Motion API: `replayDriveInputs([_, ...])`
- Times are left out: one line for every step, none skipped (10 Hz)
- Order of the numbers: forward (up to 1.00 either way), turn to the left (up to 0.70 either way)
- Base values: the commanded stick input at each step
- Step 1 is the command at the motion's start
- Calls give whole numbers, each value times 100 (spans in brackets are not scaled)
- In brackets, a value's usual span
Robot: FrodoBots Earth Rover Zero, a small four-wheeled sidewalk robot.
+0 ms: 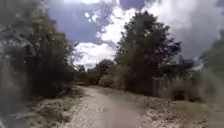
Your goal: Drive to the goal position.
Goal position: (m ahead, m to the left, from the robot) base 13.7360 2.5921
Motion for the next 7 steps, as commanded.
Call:
replayDriveInputs([85, 34])
replayDriveInputs([85, 34])
replayDriveInputs([85, 29])
replayDriveInputs([85, 11])
replayDriveInputs([85, 0])
replayDriveInputs([85, 0])
replayDriveInputs([85, 13])
